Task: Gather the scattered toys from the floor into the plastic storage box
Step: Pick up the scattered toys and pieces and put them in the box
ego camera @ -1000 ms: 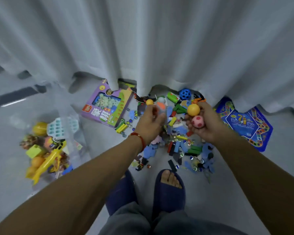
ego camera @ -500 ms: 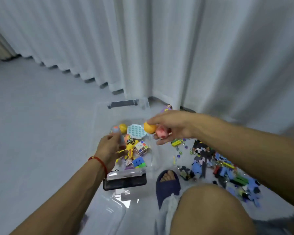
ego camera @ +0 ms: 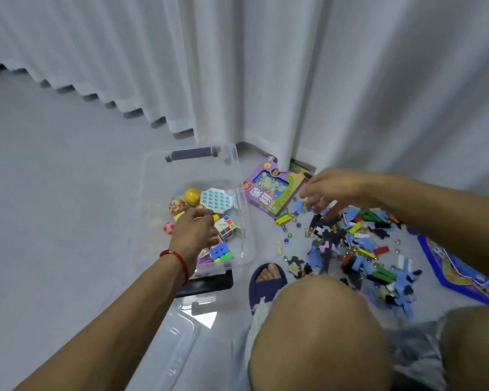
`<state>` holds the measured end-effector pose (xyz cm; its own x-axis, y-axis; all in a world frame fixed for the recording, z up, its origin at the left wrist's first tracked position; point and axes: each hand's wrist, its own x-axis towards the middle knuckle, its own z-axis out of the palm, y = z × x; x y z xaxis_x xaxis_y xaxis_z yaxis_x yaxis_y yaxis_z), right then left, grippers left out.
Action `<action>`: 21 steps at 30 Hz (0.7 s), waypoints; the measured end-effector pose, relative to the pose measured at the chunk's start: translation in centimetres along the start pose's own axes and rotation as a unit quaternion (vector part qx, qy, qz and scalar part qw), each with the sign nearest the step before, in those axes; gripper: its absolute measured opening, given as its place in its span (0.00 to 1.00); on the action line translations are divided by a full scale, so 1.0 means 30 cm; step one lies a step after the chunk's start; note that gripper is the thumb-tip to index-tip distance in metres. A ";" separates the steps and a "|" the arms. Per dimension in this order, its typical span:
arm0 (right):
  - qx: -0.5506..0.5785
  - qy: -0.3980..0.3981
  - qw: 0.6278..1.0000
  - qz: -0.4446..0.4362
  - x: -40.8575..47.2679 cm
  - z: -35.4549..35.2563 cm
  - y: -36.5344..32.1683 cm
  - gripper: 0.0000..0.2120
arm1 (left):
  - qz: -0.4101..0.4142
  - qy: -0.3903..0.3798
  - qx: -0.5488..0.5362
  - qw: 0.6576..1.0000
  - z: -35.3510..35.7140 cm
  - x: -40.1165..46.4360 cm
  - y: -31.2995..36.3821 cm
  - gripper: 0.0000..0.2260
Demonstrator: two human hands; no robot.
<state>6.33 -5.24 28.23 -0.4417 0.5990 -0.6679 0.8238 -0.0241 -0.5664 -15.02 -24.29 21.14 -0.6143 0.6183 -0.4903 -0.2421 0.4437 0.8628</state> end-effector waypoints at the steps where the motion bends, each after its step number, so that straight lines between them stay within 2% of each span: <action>1: -0.013 0.020 1.000 0.013 0.000 -0.040 0.073 0.12 | 0.012 -0.027 0.010 1.000 0.061 -0.004 -0.010 0.10; 4: -0.028 0.074 0.995 0.060 0.026 -0.102 0.303 0.11 | 0.045 -0.112 0.058 0.991 0.241 -0.004 -0.057 0.08; 8: -0.027 0.110 0.985 0.128 0.112 -0.033 0.593 0.17 | 0.058 -0.209 0.155 0.964 0.483 0.026 -0.145 0.08; 13: -0.063 0.159 0.972 0.162 0.237 0.146 0.864 0.14 | 0.063 -0.281 0.359 0.888 0.716 0.143 -0.329 0.10; 15: -0.070 0.187 0.965 0.170 0.298 0.208 0.950 0.16 | 0.079 -0.294 0.418 0.856 0.797 0.195 -0.394 0.12; 17: -0.078 0.221 0.956 0.178 0.362 0.254 1.011 0.23 | 0.115 -0.288 0.477 0.822 0.867 0.246 -0.438 0.13; 21: -0.126 0.277 0.939 0.164 0.469 0.301 1.058 0.30 | 0.220 -0.224 0.573 0.757 0.984 0.343 -0.539 0.20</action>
<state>23.06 -4.80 -3.50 0.0449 0.9179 -0.3943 0.9717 -0.1318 -0.1962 4.75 -5.96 -1.47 -0.0679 0.9142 -0.3996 0.8801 0.2435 0.4076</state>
